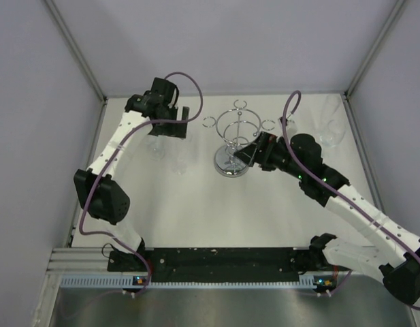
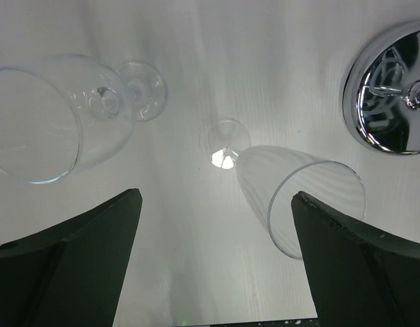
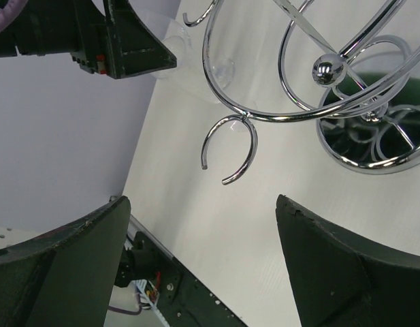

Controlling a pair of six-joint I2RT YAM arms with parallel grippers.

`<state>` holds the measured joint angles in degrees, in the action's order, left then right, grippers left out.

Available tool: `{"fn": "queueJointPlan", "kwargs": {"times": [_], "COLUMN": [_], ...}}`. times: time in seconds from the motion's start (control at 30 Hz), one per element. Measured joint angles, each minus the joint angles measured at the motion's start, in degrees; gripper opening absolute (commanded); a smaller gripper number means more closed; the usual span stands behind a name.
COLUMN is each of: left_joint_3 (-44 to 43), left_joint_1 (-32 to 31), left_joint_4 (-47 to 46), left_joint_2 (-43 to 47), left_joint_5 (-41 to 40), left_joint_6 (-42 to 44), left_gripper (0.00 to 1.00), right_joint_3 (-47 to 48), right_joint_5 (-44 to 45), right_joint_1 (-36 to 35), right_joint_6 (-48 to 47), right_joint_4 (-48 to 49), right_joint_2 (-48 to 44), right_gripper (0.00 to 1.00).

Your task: Take the wine glass off the wine glass rack

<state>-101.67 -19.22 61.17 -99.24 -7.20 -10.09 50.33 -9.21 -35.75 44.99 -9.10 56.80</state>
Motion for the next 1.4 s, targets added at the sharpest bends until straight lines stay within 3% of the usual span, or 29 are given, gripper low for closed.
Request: {"fn": "queueJointPlan", "kwargs": {"times": [0.57, 1.1, 1.4], "left_joint_3": [-1.01, 16.06, 32.61], "left_joint_1": [0.0, -0.46, -7.91], "left_joint_4": [-1.11, -5.97, -16.22], "left_joint_2": [3.91, 12.94, 23.17], "left_joint_5": [-1.33, 7.43, 9.6], "left_joint_6": [0.0, -1.36, -8.11], "left_gripper": [0.98, 0.98, 0.99], "right_joint_3": [0.35, 0.35, 0.35], "right_joint_5": [0.96, 0.24, 0.48], "right_joint_1": [0.0, 0.0, 0.0], "right_joint_6": [-1.09, -1.2, -1.6], "right_joint_4": [-0.5, -0.37, -0.98], "right_joint_2": [0.5, 2.14, 1.86], "right_gripper": [0.89, 0.89, 0.89]}}
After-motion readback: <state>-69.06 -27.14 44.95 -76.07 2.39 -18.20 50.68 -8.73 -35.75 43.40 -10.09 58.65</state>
